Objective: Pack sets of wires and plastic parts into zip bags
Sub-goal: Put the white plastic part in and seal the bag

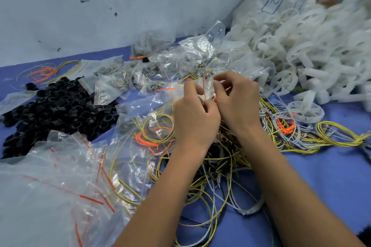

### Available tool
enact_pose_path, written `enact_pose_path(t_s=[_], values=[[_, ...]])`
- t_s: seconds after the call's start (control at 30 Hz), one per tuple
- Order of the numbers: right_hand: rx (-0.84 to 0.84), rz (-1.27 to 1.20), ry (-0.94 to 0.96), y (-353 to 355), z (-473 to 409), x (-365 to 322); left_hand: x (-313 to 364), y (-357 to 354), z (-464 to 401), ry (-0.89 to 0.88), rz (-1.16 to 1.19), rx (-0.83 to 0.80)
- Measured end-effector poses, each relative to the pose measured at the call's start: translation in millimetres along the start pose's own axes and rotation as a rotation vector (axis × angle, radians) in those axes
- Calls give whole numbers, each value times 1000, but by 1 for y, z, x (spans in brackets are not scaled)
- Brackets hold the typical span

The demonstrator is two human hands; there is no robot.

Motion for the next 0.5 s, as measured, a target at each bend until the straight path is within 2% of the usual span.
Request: enact_pose_path(t_s=[0.13,0.23,0.3,0.4,0.5], values=[[61,178,-50,30,-7,34,11,-22,1,-51,-5,-77],[210,381,-143,63,-11,69,22,-41,3,-114,-3,-113],[242,548,-236,78,-11,93,30,-55,7,-132,-1,-146],[175,673,-415,85,-5,121,34,-69,12,-135,7,-207],[60,559,-463,78,-2,139,29,-72,13,-109,27,-211]])
Point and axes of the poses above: each hand's wrist, its own z-axis away from the middle knuckle, its own y-axis out of the back of the hand, x = y × z, the point moved 4 cm from there along -z, towards the middle knuckle, and after that the axes turned 10 degrees about z, right-handed, at the moved point
